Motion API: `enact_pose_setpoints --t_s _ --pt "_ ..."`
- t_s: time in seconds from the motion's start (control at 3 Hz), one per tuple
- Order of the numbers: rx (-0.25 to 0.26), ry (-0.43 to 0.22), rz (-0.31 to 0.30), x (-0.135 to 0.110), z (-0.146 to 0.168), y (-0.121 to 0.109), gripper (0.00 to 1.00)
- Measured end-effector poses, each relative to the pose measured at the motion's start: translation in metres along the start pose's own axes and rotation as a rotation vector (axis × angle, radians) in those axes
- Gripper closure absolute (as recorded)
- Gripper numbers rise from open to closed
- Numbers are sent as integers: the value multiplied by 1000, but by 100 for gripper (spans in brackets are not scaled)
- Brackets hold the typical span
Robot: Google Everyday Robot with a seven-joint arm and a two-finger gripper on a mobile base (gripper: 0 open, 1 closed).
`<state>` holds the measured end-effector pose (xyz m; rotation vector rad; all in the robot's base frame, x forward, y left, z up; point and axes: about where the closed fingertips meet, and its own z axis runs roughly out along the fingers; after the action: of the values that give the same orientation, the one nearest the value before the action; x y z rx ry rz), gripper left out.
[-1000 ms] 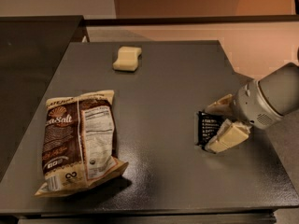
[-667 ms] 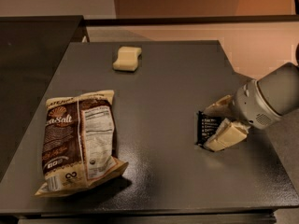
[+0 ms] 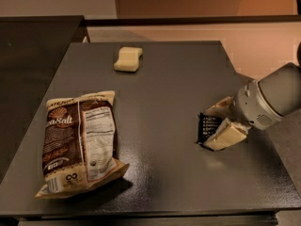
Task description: Move rxbar chocolate near sponge
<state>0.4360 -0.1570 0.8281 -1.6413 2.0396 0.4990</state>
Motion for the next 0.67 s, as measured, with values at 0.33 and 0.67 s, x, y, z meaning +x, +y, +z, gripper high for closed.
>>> enact_pose_setpoints --t_s 0.33,0.67 --pt "18 -23 4 -20 -7 -6 100" --pt "34 -43 6 -42 -11 -14 100"
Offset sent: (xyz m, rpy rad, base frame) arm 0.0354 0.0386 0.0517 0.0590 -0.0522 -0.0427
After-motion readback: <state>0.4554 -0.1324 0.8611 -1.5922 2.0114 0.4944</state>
